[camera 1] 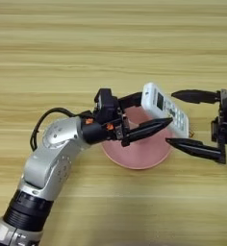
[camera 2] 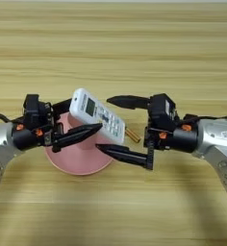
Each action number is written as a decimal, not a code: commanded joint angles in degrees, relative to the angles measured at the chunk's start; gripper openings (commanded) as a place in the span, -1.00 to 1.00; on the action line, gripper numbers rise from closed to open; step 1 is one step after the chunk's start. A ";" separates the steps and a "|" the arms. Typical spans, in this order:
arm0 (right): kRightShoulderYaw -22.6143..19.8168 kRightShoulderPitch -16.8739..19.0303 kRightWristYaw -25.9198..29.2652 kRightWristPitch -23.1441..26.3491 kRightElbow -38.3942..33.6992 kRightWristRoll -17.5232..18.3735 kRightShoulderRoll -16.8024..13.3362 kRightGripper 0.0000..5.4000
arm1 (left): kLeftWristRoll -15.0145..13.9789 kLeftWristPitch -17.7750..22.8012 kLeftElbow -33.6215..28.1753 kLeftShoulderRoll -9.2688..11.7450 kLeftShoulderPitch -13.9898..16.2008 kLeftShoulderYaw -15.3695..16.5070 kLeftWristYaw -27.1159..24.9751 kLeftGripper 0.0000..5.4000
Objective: Move the objects on the table
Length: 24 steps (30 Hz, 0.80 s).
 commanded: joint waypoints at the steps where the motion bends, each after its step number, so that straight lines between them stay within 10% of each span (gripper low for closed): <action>1: -2.41 0.38 -0.86 -0.02 -0.56 1.55 0.39 1.00 | 1.05 -0.76 0.23 -0.38 -0.40 0.43 0.88 0.04; 15: -15.64 -0.62 -9.59 0.75 2.33 13.99 4.54 1.00 | -1.52 -1.06 3.10 -3.70 -4.23 8.63 8.14 0.04; 24: -14.78 -4.76 -23.49 -7.40 10.37 0.08 11.36 1.00 | 0.91 -3.24 6.78 -5.30 -6.45 13.18 13.13 0.03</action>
